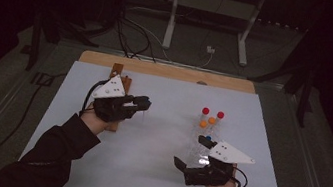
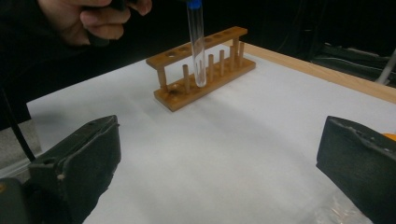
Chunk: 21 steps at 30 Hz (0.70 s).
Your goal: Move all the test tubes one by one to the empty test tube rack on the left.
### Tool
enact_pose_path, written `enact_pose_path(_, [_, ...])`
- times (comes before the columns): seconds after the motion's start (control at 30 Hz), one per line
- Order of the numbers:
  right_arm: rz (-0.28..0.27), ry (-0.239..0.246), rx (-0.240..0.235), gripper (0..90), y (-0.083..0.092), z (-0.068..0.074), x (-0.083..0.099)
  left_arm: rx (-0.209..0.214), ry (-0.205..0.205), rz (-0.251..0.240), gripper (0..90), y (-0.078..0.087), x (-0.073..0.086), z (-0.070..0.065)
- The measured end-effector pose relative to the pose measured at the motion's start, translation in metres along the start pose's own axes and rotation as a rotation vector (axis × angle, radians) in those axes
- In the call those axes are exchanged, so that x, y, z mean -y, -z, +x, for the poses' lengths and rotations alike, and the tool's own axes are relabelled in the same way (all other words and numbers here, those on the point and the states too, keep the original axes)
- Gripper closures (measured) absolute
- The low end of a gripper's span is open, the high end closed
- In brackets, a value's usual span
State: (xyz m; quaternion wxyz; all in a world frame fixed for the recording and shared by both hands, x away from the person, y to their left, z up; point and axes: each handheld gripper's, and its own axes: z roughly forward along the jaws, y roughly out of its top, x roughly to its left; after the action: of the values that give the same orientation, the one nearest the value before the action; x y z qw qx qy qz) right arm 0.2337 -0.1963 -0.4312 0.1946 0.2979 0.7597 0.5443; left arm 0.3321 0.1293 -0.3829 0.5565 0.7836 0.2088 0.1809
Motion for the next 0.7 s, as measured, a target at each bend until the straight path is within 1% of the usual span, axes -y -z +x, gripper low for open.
enact_pose_path(0.2, [-0.002, 0.001, 0.011, 0.0, 0.001, -0.001, 0.001, -0.047, 0.019, -0.005, 77.3, 0.006, -0.005, 0.018])
enact_pose_path(0.37, [-0.001, -0.004, 0.009, 0.0, 0.002, -0.002, 0.001, -0.094, 0.036, -0.013, 77.4, 0.011, -0.009, 0.034])
enact_pose_path(0.5, [-0.012, -0.007, 0.018, 0.0, 0.004, -0.003, 0.0, -0.137, 0.039, -0.017, 77.4, 0.015, -0.012, 0.046])
enact_pose_path(0.6, [-0.016, -0.004, 0.021, 0.0, 0.005, -0.004, 0.0, -0.159, 0.048, -0.024, 77.4, 0.018, -0.015, 0.055])
enact_pose_path(0.7, [-0.018, -0.007, 0.024, 0.0, 0.006, -0.005, 0.0, -0.19, 0.05, -0.028, 77.3, 0.02, -0.017, 0.064])
